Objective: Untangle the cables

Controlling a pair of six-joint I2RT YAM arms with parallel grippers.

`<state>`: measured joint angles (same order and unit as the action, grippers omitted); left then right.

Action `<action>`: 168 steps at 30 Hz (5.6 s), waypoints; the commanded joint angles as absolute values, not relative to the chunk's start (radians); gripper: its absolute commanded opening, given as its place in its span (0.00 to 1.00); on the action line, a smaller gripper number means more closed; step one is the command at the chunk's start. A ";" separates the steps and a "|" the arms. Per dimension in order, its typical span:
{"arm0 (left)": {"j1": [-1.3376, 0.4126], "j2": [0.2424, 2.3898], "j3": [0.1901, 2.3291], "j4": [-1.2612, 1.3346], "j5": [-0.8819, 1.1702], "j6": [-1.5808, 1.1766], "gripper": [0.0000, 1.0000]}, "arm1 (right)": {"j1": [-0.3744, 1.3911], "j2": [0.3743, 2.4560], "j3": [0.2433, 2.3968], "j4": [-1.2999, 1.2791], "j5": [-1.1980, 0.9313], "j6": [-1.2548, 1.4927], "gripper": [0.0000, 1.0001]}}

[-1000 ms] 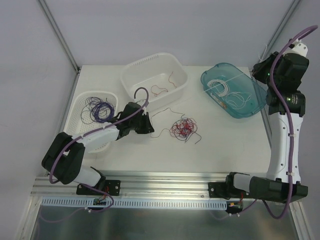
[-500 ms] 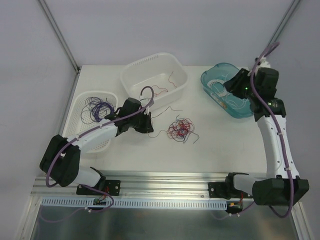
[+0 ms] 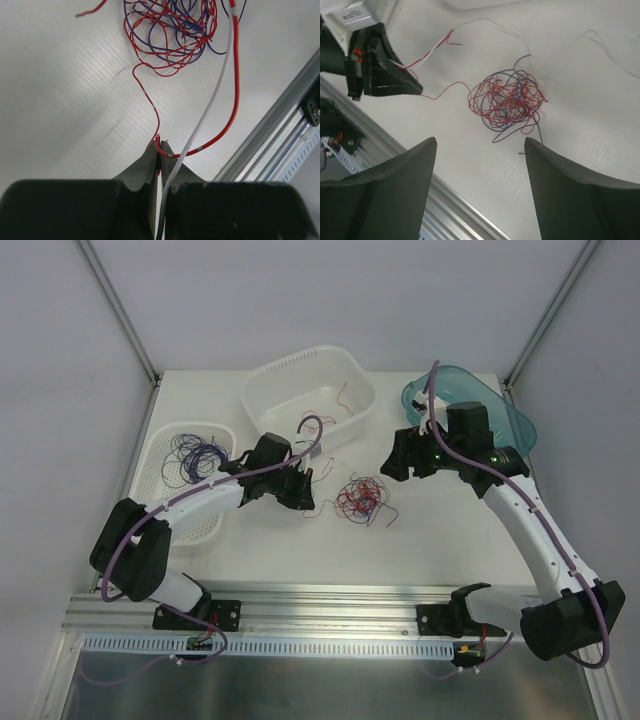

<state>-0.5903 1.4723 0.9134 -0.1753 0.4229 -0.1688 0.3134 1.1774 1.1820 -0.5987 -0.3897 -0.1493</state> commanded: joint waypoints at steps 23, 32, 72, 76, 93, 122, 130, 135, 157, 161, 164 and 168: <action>-0.615 1.319 0.911 -0.218 0.606 -0.195 0.02 | 0.480 1.607 1.083 0.121 -0.495 -0.175 0.76; -0.617 1.240 0.894 -0.239 0.621 -0.202 0.02 | 0.491 1.680 1.048 0.285 -0.639 -0.221 0.81; -0.623 1.227 0.922 -0.262 0.647 -0.271 0.01 | 0.653 1.821 0.951 0.862 -0.577 0.055 0.77; -0.623 1.233 0.927 -0.264 0.637 -0.278 0.01 | 0.653 1.855 0.954 0.942 -0.636 0.113 0.72; -0.623 1.221 0.902 -0.264 0.490 -0.264 0.06 | 0.637 1.769 0.925 0.803 -0.594 0.009 0.01; -0.675 1.049 0.620 0.239 0.227 -0.449 0.90 | 0.683 1.448 1.247 -0.305 0.178 0.267 0.01; -0.726 1.111 0.638 0.451 0.118 -0.454 0.84 | 0.693 1.416 1.318 -0.417 0.278 0.356 0.01; -0.726 1.164 0.705 0.466 0.091 -0.324 0.75 | 0.698 1.410 1.318 -0.431 0.261 0.354 0.01; -0.726 1.315 0.887 0.368 0.353 -0.012 0.22 | 0.709 1.396 1.312 -0.428 0.244 0.311 0.01; -0.726 1.305 0.893 0.347 0.356 -0.009 0.00 | 0.706 1.396 1.313 -0.437 0.264 0.284 0.01; -0.726 1.283 0.878 0.305 0.338 -0.011 0.00 | 0.704 1.378 1.316 -0.449 0.319 0.232 0.01; -0.710 1.240 0.821 0.256 0.289 -0.044 0.00 | 0.669 1.339 1.322 -0.471 0.394 0.164 0.01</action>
